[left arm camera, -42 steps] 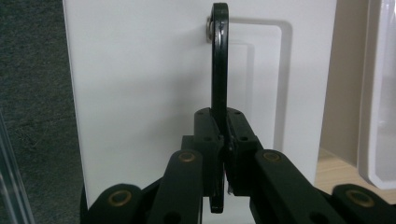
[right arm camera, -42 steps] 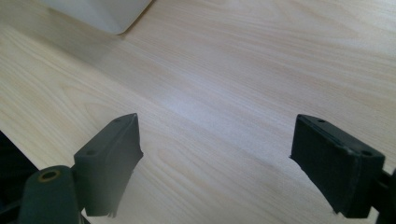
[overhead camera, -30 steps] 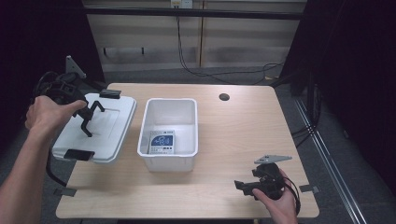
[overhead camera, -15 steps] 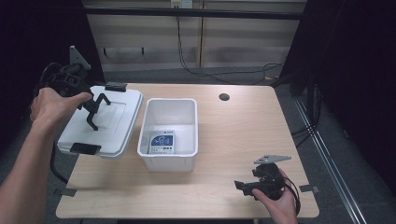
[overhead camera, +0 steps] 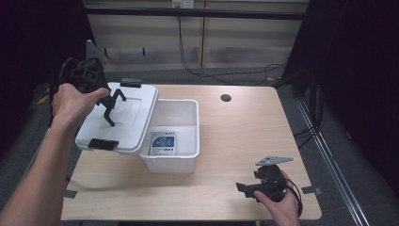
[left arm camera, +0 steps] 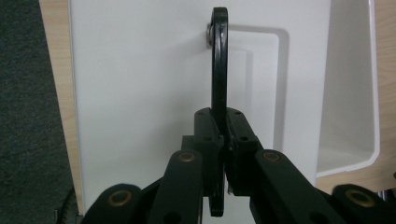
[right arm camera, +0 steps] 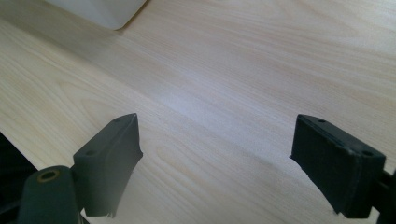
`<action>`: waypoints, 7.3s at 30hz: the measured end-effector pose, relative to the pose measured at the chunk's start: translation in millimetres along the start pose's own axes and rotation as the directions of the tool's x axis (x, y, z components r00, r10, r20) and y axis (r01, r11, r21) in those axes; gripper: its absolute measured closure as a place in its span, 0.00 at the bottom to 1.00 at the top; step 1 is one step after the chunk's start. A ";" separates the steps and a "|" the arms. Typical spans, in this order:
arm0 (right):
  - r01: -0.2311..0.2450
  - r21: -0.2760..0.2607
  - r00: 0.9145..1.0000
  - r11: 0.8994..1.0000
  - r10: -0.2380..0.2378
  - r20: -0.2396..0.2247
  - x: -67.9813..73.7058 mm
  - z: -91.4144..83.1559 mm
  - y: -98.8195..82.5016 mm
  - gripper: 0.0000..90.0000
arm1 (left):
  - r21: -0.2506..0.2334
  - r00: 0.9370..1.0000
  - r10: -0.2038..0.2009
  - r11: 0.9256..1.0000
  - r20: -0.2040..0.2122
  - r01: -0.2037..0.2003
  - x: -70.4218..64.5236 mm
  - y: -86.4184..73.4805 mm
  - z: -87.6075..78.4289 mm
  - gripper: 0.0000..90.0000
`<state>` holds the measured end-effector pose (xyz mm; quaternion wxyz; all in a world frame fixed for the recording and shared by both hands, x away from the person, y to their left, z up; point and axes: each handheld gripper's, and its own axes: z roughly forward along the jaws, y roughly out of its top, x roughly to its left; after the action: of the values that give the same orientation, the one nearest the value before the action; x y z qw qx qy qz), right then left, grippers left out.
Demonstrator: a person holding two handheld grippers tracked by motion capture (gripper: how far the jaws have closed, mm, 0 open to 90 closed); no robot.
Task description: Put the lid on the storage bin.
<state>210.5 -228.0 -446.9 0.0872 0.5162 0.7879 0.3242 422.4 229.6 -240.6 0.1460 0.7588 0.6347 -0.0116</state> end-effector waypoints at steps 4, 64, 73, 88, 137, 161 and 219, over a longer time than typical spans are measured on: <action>0.002 0.003 1.000 1.000 -0.002 -0.002 -0.2 0.4 0.0 0.17 | -0.012 1.000 0.005 1.000 -0.006 -0.005 -5.9 2.0 2.4 0.95; 0.025 0.007 1.000 1.000 -0.025 -0.017 3.9 0.6 0.4 0.20 | -0.010 0.989 -0.141 0.990 0.042 0.142 -105.6 17.3 54.1 0.95; 0.028 0.006 0.999 1.000 -0.028 -0.020 4.0 0.5 0.3 0.21 | -0.002 0.990 -0.136 0.991 0.029 0.136 -114.0 17.8 65.7 0.95; 0.036 0.009 0.999 0.999 -0.036 -0.025 5.3 0.7 0.4 0.22 | -0.006 0.990 -0.139 0.990 -0.004 0.139 -122.4 13.4 76.4 0.94; 0.038 0.023 0.999 0.999 -0.037 -0.029 5.5 2.1 0.6 0.22 | -0.062 0.995 -0.096 0.993 0.003 0.096 -127.8 11.7 79.2 0.94; 0.038 0.028 0.999 0.999 -0.037 -0.034 5.4 2.2 0.0 0.22 | 0.012 0.998 -0.054 0.998 0.016 0.053 -125.8 21.3 92.3 0.86; 0.041 0.033 0.999 0.999 -0.039 -0.035 5.7 2.6 -0.3 0.22 | 0.001 0.994 -0.098 0.995 -0.053 0.098 -128.6 15.3 94.2 0.90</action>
<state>209.0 -222.0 -447.9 0.0714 0.4962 0.8049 0.3176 428.1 81.6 -301.5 0.1271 0.7269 0.6748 -0.0001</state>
